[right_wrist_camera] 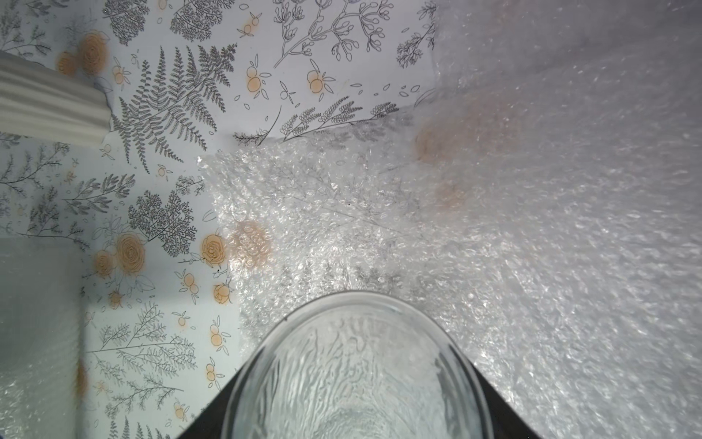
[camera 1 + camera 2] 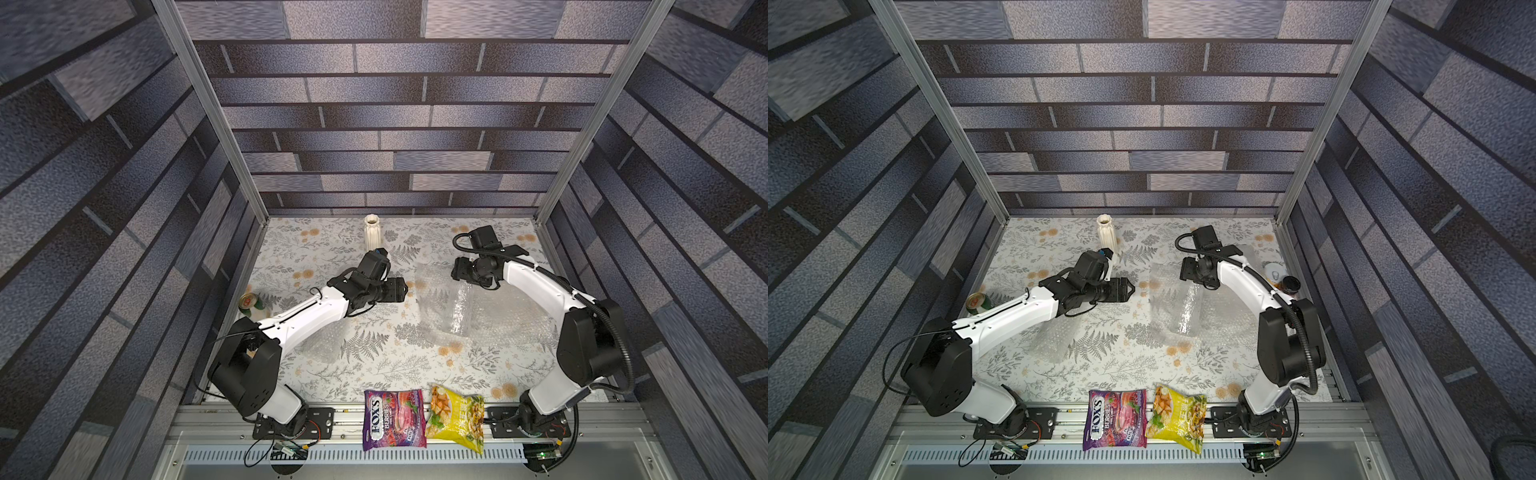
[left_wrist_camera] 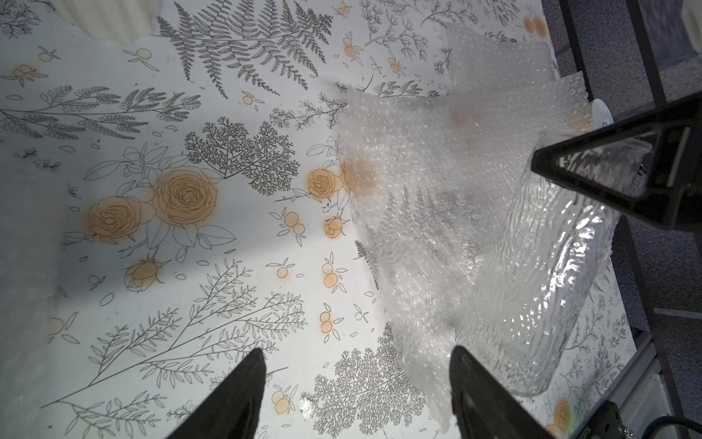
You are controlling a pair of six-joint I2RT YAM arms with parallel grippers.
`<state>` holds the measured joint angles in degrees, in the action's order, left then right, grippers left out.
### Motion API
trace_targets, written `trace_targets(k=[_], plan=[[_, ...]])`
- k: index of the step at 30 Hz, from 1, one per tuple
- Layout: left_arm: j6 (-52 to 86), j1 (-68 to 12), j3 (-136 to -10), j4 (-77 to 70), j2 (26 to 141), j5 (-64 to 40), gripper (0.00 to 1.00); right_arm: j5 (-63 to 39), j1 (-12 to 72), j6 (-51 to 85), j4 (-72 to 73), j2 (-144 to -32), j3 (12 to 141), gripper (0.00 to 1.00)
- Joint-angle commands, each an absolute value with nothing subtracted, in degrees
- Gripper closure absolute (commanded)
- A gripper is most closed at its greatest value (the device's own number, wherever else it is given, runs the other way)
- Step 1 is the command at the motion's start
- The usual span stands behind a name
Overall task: Unwrap the vase from the bubble wrap
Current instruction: Pick up the vase from the bubble wrap.
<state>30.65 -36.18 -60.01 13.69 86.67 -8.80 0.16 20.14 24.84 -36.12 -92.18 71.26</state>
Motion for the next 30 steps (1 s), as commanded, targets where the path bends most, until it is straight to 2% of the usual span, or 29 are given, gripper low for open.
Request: trace_targets(k=[1, 7, 16, 24, 30], plan=[[31.37, -36.65, -61.83, 14.04, 87.53, -9.33, 0.23, 0.00, 20.90, 23.69, -33.80, -87.18, 69.18, 0.59], [31.20, -37.18, -62.73, 14.68, 87.80, -9.14, 0.23, -0.18, 22.02, 22.64, -33.38, -81.27, 66.88, 0.63], [32.42, -36.68, -62.93, 15.26, 86.55, -8.96, 0.23, -0.02, 25.11, 20.74, -24.96, -74.41, 63.08, 0.65], [34.26, -32.52, -60.45, 15.69, 81.78, -8.44, 0.23, 10.71, 31.95, 19.16, -9.73, -71.43, 59.66, 0.66], [33.95, -29.46, -58.48, 16.68, 78.82, -8.04, 0.23, 14.87, 36.51, 16.76, 1.84, -74.30, 58.71, 0.66]])
